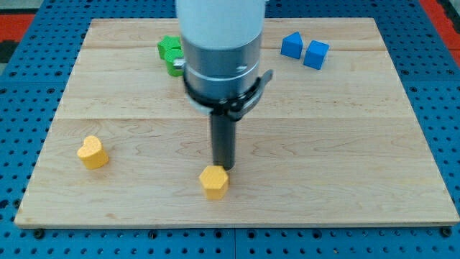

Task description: Move yellow hexagon closer to the yellow heart

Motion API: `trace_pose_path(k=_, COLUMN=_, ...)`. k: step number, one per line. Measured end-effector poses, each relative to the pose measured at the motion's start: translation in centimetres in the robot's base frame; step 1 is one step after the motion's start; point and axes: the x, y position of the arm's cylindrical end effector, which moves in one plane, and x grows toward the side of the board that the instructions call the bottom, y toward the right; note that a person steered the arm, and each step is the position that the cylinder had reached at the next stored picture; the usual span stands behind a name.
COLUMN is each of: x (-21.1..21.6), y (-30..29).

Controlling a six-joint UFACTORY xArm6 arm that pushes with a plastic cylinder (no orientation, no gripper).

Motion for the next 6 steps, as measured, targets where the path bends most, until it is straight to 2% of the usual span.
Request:
trace_pose_path(k=1, x=-1.3, y=2.9)
trace_pose_path(k=3, x=3.7, y=1.4)
trace_pose_path(k=6, x=3.5, y=-14.4)
